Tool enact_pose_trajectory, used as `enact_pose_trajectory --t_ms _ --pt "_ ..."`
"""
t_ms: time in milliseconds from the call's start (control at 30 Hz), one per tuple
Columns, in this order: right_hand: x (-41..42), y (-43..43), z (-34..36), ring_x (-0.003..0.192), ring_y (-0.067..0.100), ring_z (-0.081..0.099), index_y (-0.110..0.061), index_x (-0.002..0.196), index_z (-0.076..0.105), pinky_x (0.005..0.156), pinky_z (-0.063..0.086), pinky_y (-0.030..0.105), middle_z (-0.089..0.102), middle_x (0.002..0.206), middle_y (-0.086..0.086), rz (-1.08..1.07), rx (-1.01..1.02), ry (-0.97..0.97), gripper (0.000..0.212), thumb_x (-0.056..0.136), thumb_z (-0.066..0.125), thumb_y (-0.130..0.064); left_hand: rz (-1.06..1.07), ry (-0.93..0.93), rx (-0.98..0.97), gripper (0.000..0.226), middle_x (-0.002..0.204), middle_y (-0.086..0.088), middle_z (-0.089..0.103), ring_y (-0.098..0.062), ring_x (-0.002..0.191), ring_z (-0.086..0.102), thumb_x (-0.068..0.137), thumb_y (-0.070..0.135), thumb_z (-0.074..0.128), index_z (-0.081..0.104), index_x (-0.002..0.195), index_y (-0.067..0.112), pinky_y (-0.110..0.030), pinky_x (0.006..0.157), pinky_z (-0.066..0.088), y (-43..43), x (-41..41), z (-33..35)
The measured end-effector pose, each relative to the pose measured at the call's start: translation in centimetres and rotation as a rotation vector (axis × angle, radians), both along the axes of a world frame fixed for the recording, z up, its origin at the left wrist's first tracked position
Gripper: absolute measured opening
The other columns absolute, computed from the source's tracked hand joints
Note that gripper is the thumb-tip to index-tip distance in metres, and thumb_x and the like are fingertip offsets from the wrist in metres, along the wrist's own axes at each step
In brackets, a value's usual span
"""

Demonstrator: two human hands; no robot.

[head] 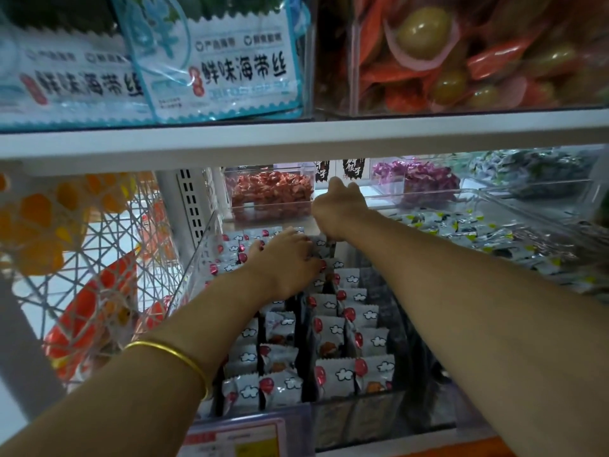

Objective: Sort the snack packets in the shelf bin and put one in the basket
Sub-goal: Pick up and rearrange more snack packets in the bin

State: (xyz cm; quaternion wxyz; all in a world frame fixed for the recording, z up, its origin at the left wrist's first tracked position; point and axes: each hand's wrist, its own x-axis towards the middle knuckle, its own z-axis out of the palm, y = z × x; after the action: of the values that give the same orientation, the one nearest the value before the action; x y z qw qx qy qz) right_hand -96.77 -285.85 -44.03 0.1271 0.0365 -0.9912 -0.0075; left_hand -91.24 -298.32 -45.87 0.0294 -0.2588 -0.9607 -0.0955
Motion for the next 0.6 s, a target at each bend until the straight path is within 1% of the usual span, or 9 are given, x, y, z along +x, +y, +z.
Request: enact_pose_trajectory --t_ms 67,133,200,267,300,367,433,500,600 --pt "0.2 0.0 0.6 0.122 0.037 0.039 -0.003 0.121 0.054 0.098 0.036 0.041 0.041 0.134 0.021 -0.019 0.083 0.067 0.035 0.087 0.058 -0.007 -0.004 -0.01 0.001 0.028 0.084 0.007 0.04 -0.011 0.093 0.035 0.095 0.028 0.031 0.042 0.07 0.023 -0.057 0.1 0.03 -0.1 0.5 0.4" --pt "1.4 0.3 1.6 0.119 0.035 0.045 -0.005 0.116 0.055 0.094 0.039 0.038 0.051 0.126 0.019 -0.008 0.013 0.138 0.031 0.085 0.059 -0.006 0.011 -0.029 0.042 0.027 0.084 0.005 0.043 -0.015 0.091 0.04 0.095 0.026 0.033 0.047 0.073 0.017 -0.054 0.099 0.034 -0.3 1.3 0.8" --pt "2.6 1.0 2.5 0.113 0.032 0.052 -0.008 0.115 0.053 0.081 0.04 0.036 0.057 0.116 0.015 -0.009 -0.113 0.254 0.026 0.089 0.05 -0.007 0.035 -0.036 0.132 0.022 0.1 -0.002 0.051 -0.021 0.103 0.046 0.095 0.024 0.037 0.055 0.091 0.012 -0.048 0.101 0.035 -0.6 2.5 1.1" --pt "5.0 1.6 3.2 0.102 0.033 0.057 -0.007 0.111 0.051 0.068 0.034 0.032 0.056 0.104 0.015 -0.025 -0.239 0.354 0.02 0.094 0.042 -0.01 0.032 -0.033 0.271 0.027 0.12 -0.004 0.05 -0.022 0.118 0.045 0.094 0.019 0.043 0.057 0.117 0.013 -0.03 0.104 0.03 -1.0 4.0 1.2" --pt "6.4 2.0 3.3 0.097 0.034 0.058 -0.006 0.107 0.053 0.066 0.033 0.031 0.056 0.101 0.016 -0.02 -0.299 0.399 0.017 0.095 0.042 -0.011 0.03 -0.031 0.345 0.032 0.12 -0.001 0.048 -0.017 0.117 0.044 0.094 0.016 0.045 0.054 0.125 0.013 -0.02 0.097 0.03 -1.3 5.0 1.2" --pt "9.5 2.9 3.2 0.089 0.033 0.059 -0.006 0.092 0.054 0.064 0.035 0.032 0.058 0.091 0.014 0.026 -0.511 0.473 0.01 0.095 0.045 -0.009 0.048 0.002 0.485 0.028 0.112 0.002 0.045 -0.016 0.107 0.048 0.094 0.015 0.047 0.055 0.121 0.012 -0.021 0.082 0.036 -1.6 7.0 0.9" --pt "13.0 3.4 2.8 0.076 0.028 0.061 -0.012 0.076 0.045 0.06 0.047 0.039 0.054 0.077 0.005 0.06 -0.811 0.473 0.02 0.095 0.046 -0.005 0.113 0.015 0.665 0.03 0.119 -0.002 0.052 -0.017 0.107 0.052 0.096 0.02 0.047 0.053 0.125 0.018 -0.023 0.08 0.04 -1.8 8.8 0.6" --pt "16.3 3.8 1.8 0.063 0.019 0.061 -0.016 0.077 0.04 0.054 0.055 0.032 0.054 0.078 0.002 0.065 -1.101 0.419 0.024 0.096 0.045 -0.003 0.137 0.014 0.868 0.039 0.13 0.001 0.054 -0.008 0.105 0.052 0.096 0.027 0.048 0.047 0.134 0.02 -0.019 0.081 0.041 -2.0 10.7 0.5" --pt "20.3 4.0 0.3 0.048 0.009 0.06 -0.009 0.083 0.043 0.049 0.057 0.028 0.055 0.084 0.007 0.063 -1.421 0.274 0.016 0.097 0.042 -0.002 0.062 -0.096 1.007 0.041 0.119 0.001 0.061 -0.005 0.092 0.062 0.093 0.035 0.049 0.05 0.131 0.018 -0.028 0.085 0.051 -2.2 12.8 1.1"
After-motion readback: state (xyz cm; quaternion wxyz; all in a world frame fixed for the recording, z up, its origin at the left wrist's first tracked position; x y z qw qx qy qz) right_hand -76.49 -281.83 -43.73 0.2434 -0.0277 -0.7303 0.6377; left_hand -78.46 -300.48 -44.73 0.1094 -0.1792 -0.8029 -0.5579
